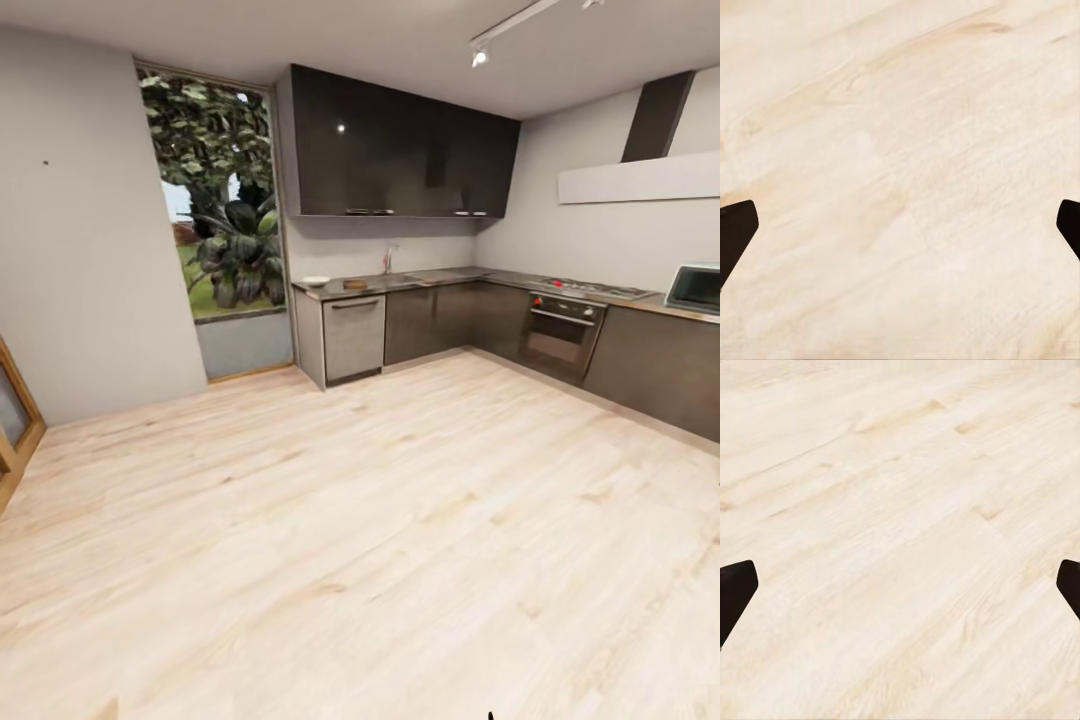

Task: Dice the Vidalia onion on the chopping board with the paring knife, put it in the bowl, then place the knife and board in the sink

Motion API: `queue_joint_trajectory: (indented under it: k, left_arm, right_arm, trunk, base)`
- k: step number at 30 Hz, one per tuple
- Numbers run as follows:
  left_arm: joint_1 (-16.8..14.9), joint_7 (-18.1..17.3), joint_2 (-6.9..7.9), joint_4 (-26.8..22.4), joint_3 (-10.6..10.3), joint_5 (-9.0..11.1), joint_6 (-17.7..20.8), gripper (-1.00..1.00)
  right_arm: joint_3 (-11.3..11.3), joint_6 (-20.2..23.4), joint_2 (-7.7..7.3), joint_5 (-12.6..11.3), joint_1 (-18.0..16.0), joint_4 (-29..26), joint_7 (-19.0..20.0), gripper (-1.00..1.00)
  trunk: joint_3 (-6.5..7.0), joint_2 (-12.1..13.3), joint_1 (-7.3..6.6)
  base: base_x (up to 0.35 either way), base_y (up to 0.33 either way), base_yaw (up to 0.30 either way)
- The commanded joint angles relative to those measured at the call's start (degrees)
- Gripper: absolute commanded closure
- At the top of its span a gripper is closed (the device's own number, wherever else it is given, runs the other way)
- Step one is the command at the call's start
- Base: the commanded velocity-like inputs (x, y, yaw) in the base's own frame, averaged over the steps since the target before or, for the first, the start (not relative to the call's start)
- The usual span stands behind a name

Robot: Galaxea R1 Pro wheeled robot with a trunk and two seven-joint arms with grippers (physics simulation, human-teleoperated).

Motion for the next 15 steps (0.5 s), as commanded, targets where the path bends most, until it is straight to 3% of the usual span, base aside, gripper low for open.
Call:
queue_joint_trajectory:
  k: [1,15]
  left_arm:
    - [0.0,0.0,0.00,-0.1,0.0,0.1,-0.1,-1.00]
    - [0.0,0.0,0.00,-0.1,-0.1,0.1,-0.1,-1.00]
  right_arm:
    - [0.0,-0.1,0.02,0.0,0.0,0.0,-0.2,-1.00]
    - [0.0,-0.1,0.02,0.0,0.0,0.0,-0.2,-1.00]
  trunk:
    - [-0.04,0.0,0.04]
    - [-0.04,0.0,0.04]
  base:
    - [0.324,0.000,0.000]
    - [0.324,-0.013,0.000]
